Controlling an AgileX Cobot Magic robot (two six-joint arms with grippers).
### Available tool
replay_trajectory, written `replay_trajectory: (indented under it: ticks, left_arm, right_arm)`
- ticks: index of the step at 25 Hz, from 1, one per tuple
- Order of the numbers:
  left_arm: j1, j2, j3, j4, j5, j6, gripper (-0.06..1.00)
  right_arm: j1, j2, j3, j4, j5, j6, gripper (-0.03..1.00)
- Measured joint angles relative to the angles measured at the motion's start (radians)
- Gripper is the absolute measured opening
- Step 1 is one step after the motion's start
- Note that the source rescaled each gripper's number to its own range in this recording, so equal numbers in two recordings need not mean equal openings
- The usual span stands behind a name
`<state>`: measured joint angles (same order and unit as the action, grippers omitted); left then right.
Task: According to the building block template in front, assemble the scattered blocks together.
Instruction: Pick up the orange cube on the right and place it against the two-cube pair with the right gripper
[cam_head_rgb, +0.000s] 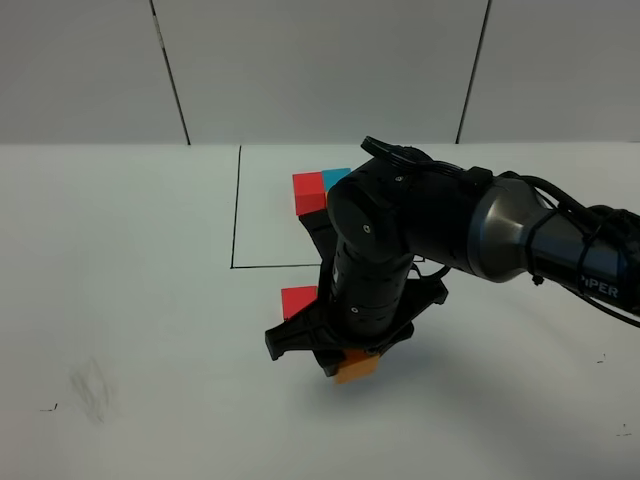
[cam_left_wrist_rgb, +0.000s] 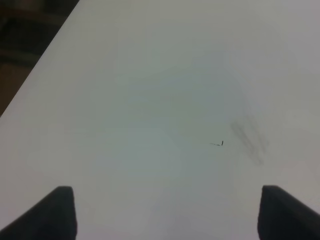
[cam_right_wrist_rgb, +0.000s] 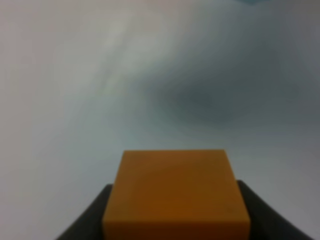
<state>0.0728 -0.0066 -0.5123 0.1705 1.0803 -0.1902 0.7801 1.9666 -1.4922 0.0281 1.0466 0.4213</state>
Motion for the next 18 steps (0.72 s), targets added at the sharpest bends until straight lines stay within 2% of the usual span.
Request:
replay_trajectory:
  ticks: [14, 18]
  left_arm:
    - [0.000, 0.000, 0.000, 0.000, 0.000, 0.000, 0.73]
    - [0.000, 0.000, 0.000, 0.000, 0.000, 0.000, 0.73]
  right_arm:
    - [0.000, 0.000, 0.000, -0.004, 0.004, 0.053, 0.33]
    - [0.001, 0.000, 0.000, -0.041, 0.037, 0.182, 0.33]
